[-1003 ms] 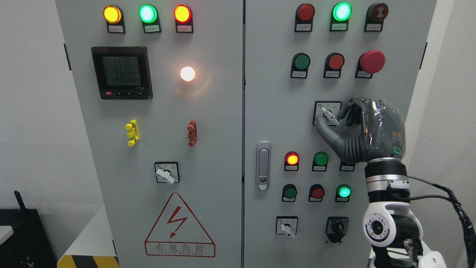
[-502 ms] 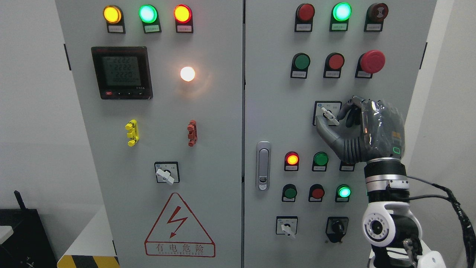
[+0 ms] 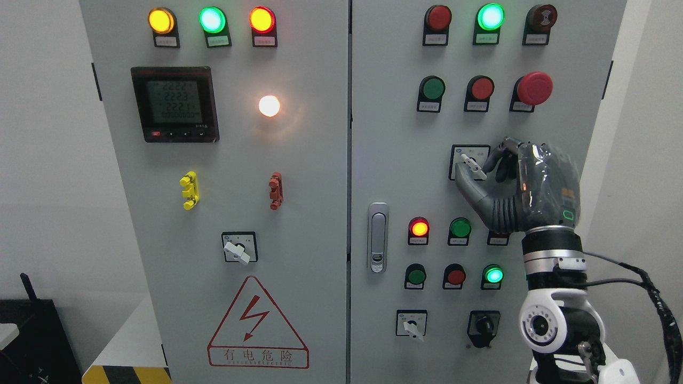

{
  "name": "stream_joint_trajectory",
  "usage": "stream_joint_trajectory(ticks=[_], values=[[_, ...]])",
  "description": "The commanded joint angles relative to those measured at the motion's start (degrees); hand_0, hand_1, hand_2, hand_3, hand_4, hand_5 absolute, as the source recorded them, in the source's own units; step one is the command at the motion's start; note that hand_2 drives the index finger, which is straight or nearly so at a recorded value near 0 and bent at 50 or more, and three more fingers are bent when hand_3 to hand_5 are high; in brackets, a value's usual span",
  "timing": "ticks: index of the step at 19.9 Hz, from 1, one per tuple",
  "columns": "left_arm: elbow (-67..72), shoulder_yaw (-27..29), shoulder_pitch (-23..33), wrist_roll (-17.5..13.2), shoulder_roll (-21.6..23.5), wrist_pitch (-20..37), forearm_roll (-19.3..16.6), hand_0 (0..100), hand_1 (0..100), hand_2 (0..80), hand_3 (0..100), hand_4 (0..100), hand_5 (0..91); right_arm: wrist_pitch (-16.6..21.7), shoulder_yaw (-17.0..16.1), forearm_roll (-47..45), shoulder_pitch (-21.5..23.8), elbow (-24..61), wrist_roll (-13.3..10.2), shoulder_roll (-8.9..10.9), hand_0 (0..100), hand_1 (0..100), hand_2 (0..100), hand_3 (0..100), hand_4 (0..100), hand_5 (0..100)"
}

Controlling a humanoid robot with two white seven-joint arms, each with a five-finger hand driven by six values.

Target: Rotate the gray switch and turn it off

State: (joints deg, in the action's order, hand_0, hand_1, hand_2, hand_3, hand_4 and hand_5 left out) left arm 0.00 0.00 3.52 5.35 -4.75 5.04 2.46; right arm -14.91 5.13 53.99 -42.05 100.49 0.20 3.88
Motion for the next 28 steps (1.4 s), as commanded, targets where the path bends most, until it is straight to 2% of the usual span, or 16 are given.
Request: stream_joint_trajectory(ticks=[1,7,28], values=[[0.8,-0.1,0.0,-0.1,0.0,0.0,0.0,12,39,0.0,0,0,0.0,0.0,0.2,0.0,-0.1,-0.2,0.1,-0.01,28,43,68,87,87,100],[0.8,-0.1,0.0,-0.1,0.0,0.0,0.0,12,39,0.0,0,0,0.0,0.0,0.5,0.1,-0.3,-0.3,0.1,-0.01,36,42,69,88,87,100],[0.8,-0.1,0.0,0.0,0.0,0.0,0.0,12,39,0.0,0,0,0.0,0.0,0.9,0.0,-0.4,-0.5,0.1,-0.01,45,41,70,90,87,100]])
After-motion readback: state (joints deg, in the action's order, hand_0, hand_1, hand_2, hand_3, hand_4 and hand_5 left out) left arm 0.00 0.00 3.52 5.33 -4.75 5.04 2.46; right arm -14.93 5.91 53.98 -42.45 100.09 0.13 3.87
